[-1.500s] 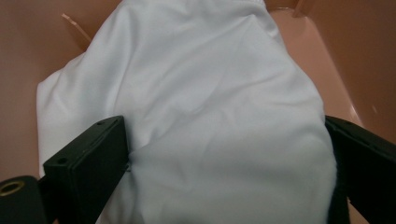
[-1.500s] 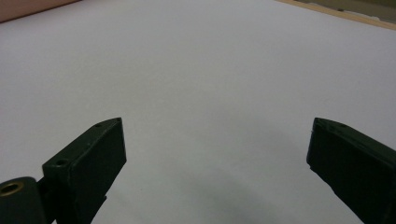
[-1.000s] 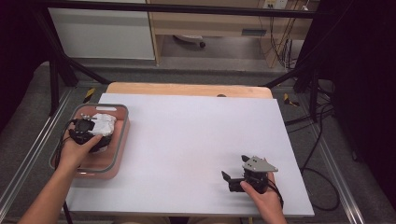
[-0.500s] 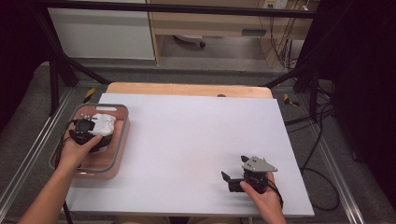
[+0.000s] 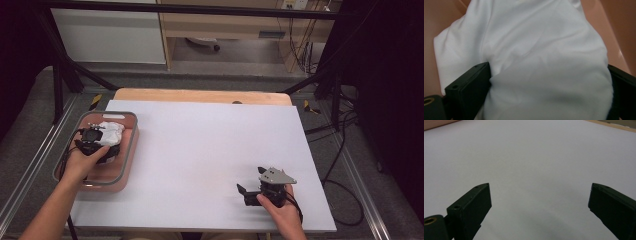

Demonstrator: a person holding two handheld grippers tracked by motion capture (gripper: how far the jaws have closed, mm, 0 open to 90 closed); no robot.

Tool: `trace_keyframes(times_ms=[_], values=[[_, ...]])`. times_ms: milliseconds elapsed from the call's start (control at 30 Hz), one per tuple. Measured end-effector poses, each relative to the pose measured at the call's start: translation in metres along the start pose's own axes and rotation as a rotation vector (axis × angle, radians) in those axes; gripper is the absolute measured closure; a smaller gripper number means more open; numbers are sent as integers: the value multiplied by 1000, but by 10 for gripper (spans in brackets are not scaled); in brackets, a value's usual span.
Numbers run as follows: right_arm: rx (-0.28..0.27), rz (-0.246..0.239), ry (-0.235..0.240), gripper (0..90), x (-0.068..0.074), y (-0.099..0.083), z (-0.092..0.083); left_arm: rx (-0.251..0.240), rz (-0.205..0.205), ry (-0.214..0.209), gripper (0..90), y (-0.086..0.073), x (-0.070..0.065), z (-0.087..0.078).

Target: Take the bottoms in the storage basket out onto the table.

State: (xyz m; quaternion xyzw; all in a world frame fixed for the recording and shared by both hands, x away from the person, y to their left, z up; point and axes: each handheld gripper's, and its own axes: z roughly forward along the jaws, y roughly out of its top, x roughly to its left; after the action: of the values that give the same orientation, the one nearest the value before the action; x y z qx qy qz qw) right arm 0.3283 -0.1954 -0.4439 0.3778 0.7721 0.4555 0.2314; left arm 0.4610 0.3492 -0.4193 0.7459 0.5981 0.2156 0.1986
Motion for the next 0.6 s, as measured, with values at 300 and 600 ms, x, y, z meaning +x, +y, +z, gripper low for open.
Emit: trace_keyframes(times_ms=[300, 600], values=[[3, 1, 1, 49, 0, 0, 0, 14, -5, 4, 38, 0, -1, 1], [1, 6, -1, 49, -1, 0, -1, 24, -9, 6, 85, 0, 0, 1]])
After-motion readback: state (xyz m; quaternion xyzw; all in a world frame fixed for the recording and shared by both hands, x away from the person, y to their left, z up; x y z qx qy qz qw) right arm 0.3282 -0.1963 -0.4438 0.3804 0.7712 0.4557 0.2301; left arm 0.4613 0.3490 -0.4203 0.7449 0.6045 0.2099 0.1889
